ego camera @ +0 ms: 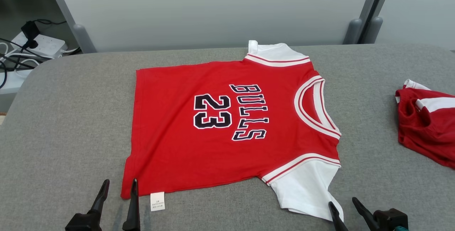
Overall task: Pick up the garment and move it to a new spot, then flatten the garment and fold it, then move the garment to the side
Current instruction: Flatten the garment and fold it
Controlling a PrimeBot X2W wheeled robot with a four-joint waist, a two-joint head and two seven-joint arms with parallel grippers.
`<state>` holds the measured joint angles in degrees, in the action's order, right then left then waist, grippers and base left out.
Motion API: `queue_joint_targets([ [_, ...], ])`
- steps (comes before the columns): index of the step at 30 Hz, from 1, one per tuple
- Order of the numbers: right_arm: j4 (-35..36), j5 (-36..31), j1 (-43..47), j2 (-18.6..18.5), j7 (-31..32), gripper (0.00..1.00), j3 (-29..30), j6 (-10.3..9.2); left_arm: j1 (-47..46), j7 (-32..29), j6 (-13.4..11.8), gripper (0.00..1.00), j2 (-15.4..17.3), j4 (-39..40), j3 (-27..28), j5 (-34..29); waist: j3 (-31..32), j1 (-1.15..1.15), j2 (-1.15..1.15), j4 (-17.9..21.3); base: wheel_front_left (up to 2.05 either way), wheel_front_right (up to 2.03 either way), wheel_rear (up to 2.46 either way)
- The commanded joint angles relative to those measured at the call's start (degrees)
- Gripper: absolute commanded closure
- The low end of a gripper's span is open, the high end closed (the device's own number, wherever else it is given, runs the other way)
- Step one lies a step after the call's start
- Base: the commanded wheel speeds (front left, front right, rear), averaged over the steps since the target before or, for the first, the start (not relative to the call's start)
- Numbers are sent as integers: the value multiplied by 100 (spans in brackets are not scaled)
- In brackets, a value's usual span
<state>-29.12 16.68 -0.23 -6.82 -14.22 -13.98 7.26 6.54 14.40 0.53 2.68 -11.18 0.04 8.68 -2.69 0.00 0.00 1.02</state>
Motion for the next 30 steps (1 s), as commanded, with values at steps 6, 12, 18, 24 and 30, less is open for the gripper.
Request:
queue_joint_targets([
  [6,-74,45,-352,-105,-78,0,-325,23,-397,60,70,0,20,121,139,40,-142,0,0,-60,0,0,0],
  [12,-183,138,-410,-110,-78,0,-425,23,-435,60,94,0,20,102,144,53,-193,0,0,-73,0,0,0],
  [18,-33,351,-370,-134,-78,0,-597,23,-465,60,138,0,20,112,168,24,-230,0,0,-47,0,0,0],
  [24,112,618,-271,-183,-78,0,-797,23,-492,60,184,0,20,122,176,-18,-246,0,0,-1,0,0,0],
  [30,82,1019,-139,-250,-78,2,-879,23,-501,60,217,0,20,113,152,-46,-231,0,0,16,0,0,0],
])
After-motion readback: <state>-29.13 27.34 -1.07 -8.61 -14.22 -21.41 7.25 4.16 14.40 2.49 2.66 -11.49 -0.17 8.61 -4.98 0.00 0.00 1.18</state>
